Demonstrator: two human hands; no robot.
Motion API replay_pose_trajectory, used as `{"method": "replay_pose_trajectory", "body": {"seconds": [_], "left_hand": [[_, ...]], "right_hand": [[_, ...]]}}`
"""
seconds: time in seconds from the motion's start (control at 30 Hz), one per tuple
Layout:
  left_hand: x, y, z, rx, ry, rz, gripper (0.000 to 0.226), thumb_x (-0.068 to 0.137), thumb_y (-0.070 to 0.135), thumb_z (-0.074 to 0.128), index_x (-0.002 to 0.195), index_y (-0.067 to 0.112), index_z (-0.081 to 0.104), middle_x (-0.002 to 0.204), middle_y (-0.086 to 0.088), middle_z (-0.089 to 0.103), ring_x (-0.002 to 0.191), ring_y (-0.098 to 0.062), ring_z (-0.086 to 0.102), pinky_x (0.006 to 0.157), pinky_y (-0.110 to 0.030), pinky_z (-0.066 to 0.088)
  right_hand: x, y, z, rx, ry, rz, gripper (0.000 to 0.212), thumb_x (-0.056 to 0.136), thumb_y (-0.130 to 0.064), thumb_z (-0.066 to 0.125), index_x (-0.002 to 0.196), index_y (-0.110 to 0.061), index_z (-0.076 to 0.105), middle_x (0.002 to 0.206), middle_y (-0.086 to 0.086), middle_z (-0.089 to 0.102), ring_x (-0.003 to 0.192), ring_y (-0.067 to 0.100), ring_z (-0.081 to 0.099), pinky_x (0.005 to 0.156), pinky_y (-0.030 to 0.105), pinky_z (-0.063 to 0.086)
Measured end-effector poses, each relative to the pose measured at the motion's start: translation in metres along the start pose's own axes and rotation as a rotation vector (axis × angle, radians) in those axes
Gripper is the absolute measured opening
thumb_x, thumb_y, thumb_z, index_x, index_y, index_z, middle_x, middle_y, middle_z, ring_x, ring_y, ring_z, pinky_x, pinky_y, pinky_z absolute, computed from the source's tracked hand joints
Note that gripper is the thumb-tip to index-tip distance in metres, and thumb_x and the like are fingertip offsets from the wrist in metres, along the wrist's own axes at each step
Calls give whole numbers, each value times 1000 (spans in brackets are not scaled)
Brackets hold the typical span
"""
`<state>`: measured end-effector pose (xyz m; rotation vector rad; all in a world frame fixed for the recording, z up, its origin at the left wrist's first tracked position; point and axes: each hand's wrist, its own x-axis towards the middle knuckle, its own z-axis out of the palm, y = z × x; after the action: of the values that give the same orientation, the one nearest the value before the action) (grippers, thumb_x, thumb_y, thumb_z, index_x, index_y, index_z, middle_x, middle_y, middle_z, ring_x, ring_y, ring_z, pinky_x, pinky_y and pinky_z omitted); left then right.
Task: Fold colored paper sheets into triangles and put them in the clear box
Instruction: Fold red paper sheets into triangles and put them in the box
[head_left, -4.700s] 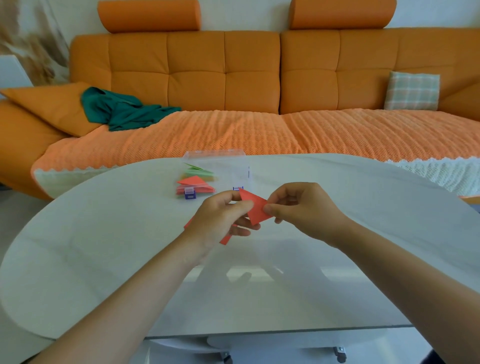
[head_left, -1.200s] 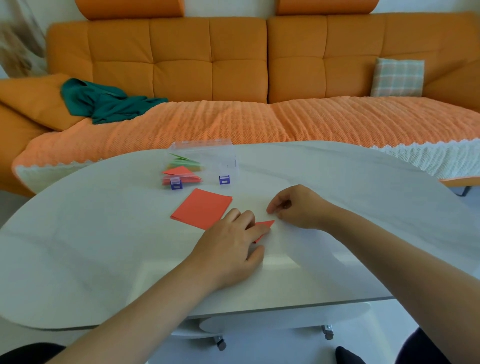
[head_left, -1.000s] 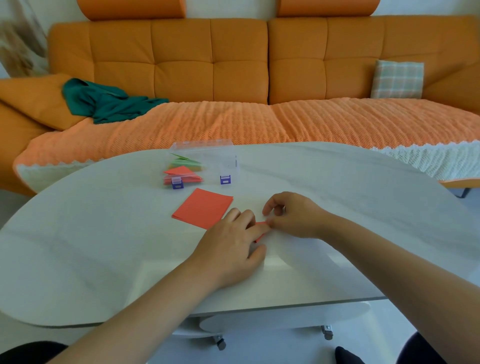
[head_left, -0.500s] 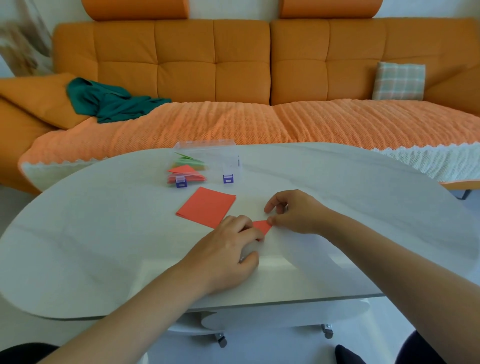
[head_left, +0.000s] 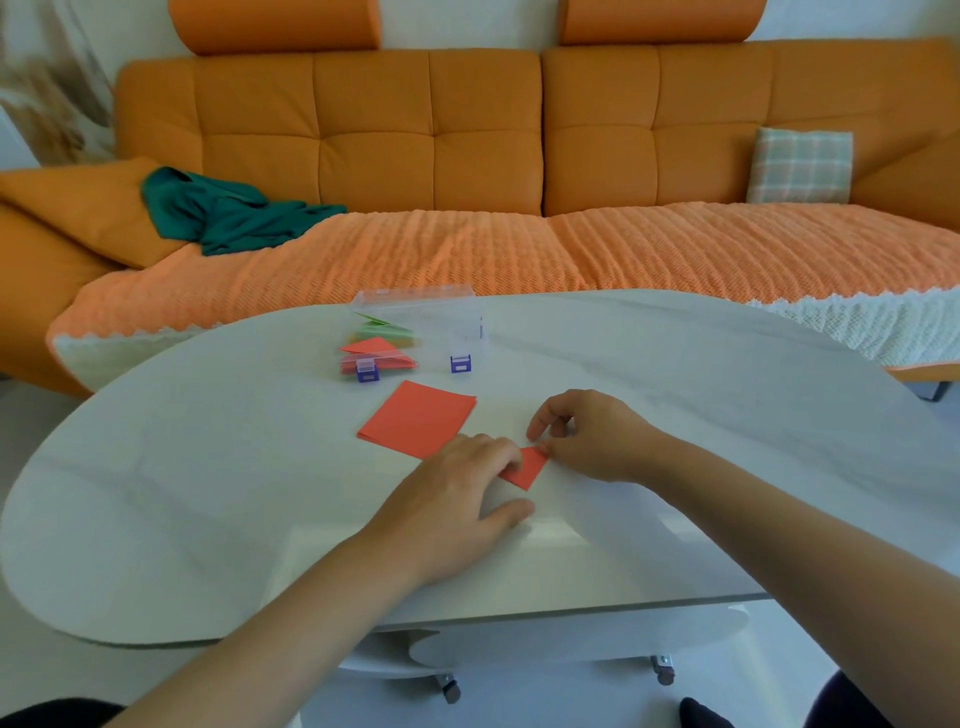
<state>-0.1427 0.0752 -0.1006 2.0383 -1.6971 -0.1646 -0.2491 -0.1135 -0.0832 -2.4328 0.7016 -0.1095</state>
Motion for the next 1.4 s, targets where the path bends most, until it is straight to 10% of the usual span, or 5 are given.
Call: {"method": "replay_pose_trajectory", "body": {"seconds": [0.4,0.9,1.4], "left_hand": [[35,-11,-2,105,153,115,34,88,35,42,83,17,70,73,4,63,70,-14,54,66,-33,48],[37,-2,-34,-442,105,-256,16,94,19,65,80,23,72,68,14,71,61,-9,70,67,-29,61],[36,-7,-27,-501,179,-307,14,96,18,63,84,15,69,76,1,74,69,-11,72,65,-23,60]], "right_hand": [[-10,11,-3,-18,44,-328,7,85,-33,75,90,-38,73,97,-19,63,92,2,59,82,18,46],[-16,-15,-13,274,50,-207,15,88,-19,67,77,-25,75,76,-10,73,70,7,64,68,26,55],[-9,-29,-4,294,119,-131,15,83,-17,65,69,-21,70,69,-5,70,59,5,56,58,23,50]]}}
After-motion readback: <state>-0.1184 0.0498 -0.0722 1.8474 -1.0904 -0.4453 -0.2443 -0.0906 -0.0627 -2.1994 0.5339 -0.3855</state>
